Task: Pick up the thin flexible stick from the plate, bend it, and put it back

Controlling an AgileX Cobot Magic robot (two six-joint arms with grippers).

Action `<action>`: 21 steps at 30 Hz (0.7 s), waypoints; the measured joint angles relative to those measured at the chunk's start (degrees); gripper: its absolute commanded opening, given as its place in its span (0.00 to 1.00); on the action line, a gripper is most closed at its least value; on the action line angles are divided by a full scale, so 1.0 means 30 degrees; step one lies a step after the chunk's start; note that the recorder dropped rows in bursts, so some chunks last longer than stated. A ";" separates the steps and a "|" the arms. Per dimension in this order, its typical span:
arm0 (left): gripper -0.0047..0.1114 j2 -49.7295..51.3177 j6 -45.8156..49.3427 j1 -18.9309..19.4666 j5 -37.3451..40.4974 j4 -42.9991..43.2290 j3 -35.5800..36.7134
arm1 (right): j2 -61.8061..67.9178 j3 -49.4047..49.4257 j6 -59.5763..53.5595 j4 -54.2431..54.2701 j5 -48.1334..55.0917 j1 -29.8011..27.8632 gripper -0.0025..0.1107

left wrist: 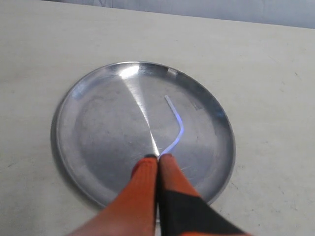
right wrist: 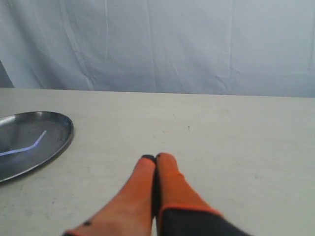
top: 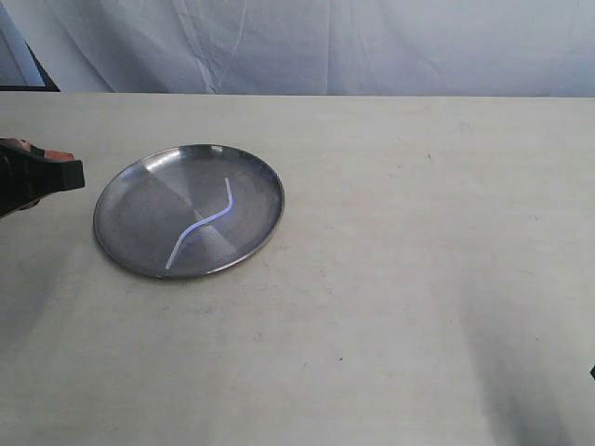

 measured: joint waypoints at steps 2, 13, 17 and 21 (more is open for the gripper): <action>0.04 0.0000 0.0000 0.0000 0.0000 0.0000 0.0000 | -0.0378 0.0000 0.3106 -0.3213 0.0170 0.0000 0.02; 0.04 0.0000 0.0000 0.0000 0.0000 0.0000 0.0000 | -0.2174 0.0000 1.0068 -0.9119 0.4530 -0.1332 0.02; 0.04 0.0000 0.0000 0.0000 0.0000 0.0000 0.0000 | -0.2325 0.0000 1.0142 -0.9119 0.4997 -0.1725 0.02; 0.04 0.0000 0.0000 0.0000 0.0000 0.0000 0.0000 | -0.2325 0.0000 1.0142 -0.9119 0.5037 -0.1768 0.02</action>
